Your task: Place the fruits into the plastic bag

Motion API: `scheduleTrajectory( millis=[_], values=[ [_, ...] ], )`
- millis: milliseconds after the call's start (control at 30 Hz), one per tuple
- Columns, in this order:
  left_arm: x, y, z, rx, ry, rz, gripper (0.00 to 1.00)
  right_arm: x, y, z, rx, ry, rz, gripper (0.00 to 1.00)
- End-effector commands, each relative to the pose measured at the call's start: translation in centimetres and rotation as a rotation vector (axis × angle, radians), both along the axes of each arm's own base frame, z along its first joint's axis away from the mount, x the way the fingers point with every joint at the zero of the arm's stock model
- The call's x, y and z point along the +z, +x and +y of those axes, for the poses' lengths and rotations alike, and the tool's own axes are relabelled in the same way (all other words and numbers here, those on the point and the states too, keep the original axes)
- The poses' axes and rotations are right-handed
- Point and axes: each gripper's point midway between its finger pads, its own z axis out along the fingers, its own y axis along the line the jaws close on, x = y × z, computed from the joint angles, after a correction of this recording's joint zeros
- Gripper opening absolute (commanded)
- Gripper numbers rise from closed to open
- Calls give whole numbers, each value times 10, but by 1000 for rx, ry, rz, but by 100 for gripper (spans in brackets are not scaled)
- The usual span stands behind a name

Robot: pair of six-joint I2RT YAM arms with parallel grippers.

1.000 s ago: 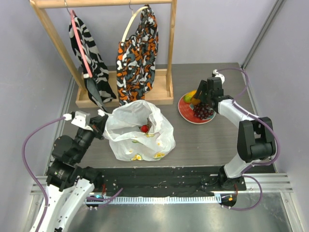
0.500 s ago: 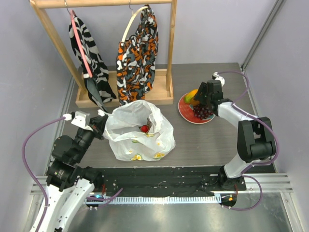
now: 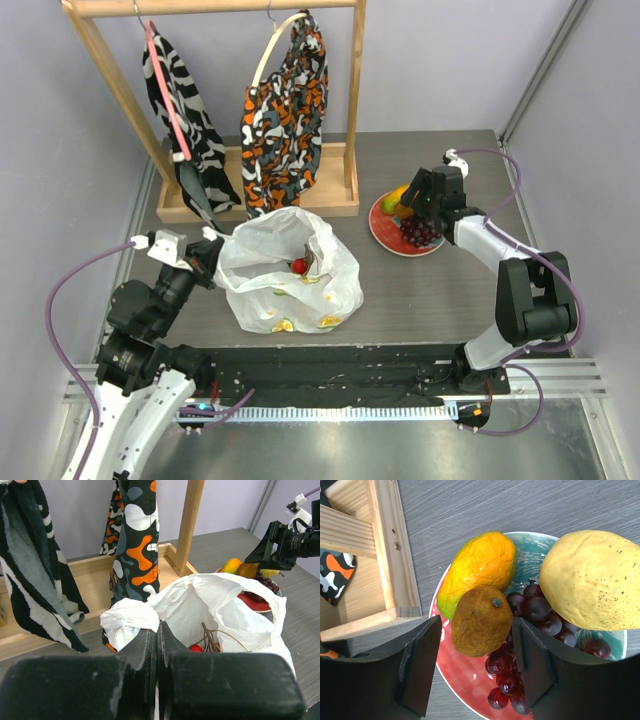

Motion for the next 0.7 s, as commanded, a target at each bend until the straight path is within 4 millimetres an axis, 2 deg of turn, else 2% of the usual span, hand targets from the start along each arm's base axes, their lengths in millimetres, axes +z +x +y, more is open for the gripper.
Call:
scheduleTrajectory(
  millis=[0, 233, 667],
  values=[
    [12, -3, 0, -5, -21, -33, 0, 18, 2, 1, -11, 23, -58, 67],
    [11, -3, -1, -10, -22, -29, 0, 8, -4, -8, -46, -1, -26, 67],
    [11, -3, -1, -10, -21, -29, 0, 3, 2, 0, -19, 22, -23, 65]
  ],
)
